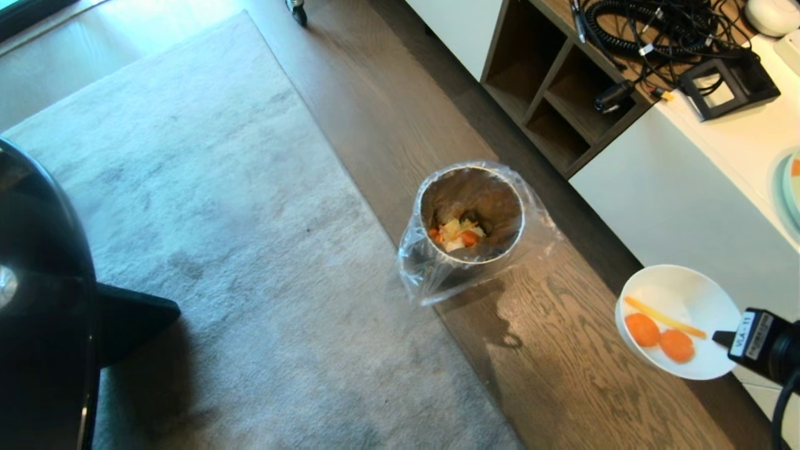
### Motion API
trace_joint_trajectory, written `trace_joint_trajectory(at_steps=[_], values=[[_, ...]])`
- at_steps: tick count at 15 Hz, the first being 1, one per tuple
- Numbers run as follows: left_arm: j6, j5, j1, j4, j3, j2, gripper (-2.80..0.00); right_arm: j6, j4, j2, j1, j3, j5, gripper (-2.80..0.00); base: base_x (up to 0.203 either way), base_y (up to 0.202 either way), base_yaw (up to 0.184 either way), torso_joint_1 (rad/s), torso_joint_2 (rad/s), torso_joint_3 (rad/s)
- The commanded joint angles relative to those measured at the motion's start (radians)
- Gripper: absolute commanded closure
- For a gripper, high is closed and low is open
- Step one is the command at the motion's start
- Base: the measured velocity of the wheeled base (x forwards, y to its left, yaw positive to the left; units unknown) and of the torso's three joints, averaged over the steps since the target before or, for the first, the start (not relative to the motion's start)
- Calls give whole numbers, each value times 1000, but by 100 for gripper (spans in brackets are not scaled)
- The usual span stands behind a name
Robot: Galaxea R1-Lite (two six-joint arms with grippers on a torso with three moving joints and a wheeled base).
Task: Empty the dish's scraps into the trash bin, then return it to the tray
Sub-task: Move the bowl over the trash can
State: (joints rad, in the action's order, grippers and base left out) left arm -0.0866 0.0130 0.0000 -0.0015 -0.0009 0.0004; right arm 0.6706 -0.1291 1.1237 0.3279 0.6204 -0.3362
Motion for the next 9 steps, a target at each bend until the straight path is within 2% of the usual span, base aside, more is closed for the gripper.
trace_joint_trajectory(at_steps=[1, 5, 9], values=[[-1, 1, 0, 0, 1, 0, 0, 3, 5, 21, 0, 4, -1, 0, 0, 0, 0, 0, -5, -203], [-1, 1, 0, 0, 1, 0, 0, 3, 24, 34, 0, 44, 3, 0, 0, 0, 0, 4, 3, -175], [-1, 1, 0, 0, 1, 0, 0, 3, 25, 64, 0, 75, 3, 0, 0, 0, 0, 1, 1, -33]])
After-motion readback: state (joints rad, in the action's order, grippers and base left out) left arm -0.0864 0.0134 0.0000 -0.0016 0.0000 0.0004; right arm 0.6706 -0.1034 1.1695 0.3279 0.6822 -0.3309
